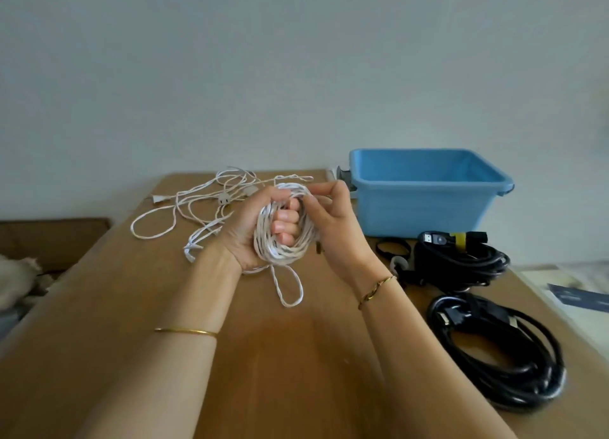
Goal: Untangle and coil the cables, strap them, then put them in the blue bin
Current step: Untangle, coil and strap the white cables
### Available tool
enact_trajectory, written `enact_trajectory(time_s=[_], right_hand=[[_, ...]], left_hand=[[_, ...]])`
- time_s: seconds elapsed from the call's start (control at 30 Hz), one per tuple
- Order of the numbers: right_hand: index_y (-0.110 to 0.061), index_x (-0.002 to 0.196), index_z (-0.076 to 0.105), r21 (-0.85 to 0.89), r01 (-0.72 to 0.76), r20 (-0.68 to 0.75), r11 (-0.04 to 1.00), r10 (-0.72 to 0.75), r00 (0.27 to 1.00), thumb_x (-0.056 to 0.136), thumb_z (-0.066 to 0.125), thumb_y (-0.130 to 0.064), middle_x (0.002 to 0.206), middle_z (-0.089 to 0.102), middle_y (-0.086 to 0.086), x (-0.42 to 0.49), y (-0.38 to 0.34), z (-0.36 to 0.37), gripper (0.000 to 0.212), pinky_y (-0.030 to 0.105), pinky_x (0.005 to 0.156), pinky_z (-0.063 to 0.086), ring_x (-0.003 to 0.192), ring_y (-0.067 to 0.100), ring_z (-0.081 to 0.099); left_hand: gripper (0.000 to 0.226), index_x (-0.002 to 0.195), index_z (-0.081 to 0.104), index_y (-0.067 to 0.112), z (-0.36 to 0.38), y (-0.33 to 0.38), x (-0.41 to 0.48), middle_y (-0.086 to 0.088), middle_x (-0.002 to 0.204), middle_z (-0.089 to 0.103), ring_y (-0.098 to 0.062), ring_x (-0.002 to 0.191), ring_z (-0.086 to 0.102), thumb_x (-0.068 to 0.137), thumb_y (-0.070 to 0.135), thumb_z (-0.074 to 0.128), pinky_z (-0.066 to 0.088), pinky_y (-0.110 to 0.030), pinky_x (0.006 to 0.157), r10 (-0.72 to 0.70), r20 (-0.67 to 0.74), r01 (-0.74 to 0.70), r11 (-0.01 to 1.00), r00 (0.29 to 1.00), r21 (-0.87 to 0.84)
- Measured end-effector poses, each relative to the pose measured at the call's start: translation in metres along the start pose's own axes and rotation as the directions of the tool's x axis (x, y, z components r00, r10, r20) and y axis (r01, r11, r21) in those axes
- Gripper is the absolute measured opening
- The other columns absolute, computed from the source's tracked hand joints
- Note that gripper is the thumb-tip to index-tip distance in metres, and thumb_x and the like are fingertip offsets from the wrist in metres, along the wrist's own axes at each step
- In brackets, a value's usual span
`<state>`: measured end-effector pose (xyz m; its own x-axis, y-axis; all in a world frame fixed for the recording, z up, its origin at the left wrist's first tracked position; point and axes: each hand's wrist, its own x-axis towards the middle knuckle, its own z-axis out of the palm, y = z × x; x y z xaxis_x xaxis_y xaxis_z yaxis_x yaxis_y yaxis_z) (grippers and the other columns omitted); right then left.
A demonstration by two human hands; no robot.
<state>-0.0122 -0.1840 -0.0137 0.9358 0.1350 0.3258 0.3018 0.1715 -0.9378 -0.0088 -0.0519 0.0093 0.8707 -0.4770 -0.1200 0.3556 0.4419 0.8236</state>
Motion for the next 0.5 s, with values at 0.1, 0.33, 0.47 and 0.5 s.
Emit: enact_trajectory(time_s=[0.1, 0.33, 0.47, 0.5], right_hand=[[-0.017, 0.099, 0.043, -0.035, 0.004, -0.039, 0.999, -0.005, 0.999, 0.098, 0.046, -0.015, 0.093, 0.062, 0.009, -0.008, 0.002, -0.009, 0.004, 0.022, 0.061, 0.051, 0.070, 0.007, 0.062], [-0.006, 0.107, 0.041, -0.076, -0.046, -0.117, 0.996, 0.037, 0.992, 0.098, 0.046, -0.012, 0.081, 0.059, 0.013, -0.017, 0.020, -0.011, 0.012, 0.029, 0.053, 0.051, 0.059, 0.018, 0.058], [-0.013, 0.101, 0.045, -0.247, -0.010, -0.163, 0.969, -0.032, 0.986, 0.096, 0.050, -0.017, 0.097, 0.062, 0.017, -0.015, 0.031, -0.010, 0.008, 0.041, 0.070, 0.053, 0.077, 0.029, 0.064], [-0.015, 0.100, 0.046, -0.258, -0.004, -0.164, 0.966, -0.040, 0.986, 0.095, 0.050, -0.018, 0.097, 0.063, 0.015, -0.014, 0.032, -0.009, 0.007, 0.043, 0.072, 0.053, 0.079, 0.029, 0.065]], left_hand=[[0.022, 0.067, 0.052, 0.012, 0.006, -0.011, 0.005, 0.005, 0.047, 0.045, -0.006, 0.035, 0.044, 0.085, 0.024, 0.050, 0.044, -0.017, 0.039, -0.021, -0.112, 0.023, 1.000, 0.994, 0.020], [0.024, 0.076, 0.066, 0.004, 0.002, -0.032, 0.011, -0.009, 0.059, 0.063, -0.017, 0.047, 0.060, 0.093, 0.020, 0.058, 0.053, -0.025, 0.050, 0.165, -0.375, -0.012, 0.926, 0.912, 0.378], [0.019, 0.089, 0.068, 0.008, -0.005, -0.030, 0.012, -0.009, 0.064, 0.068, -0.019, 0.058, 0.064, 0.094, 0.023, 0.057, 0.051, -0.033, 0.068, 0.186, -0.363, 0.033, 0.854, 0.913, 0.519], [0.018, 0.091, 0.068, 0.008, -0.007, -0.029, 0.013, -0.009, 0.065, 0.068, -0.020, 0.059, 0.064, 0.094, 0.022, 0.056, 0.051, -0.033, 0.067, 0.186, -0.360, 0.035, 0.849, 0.914, 0.527]])
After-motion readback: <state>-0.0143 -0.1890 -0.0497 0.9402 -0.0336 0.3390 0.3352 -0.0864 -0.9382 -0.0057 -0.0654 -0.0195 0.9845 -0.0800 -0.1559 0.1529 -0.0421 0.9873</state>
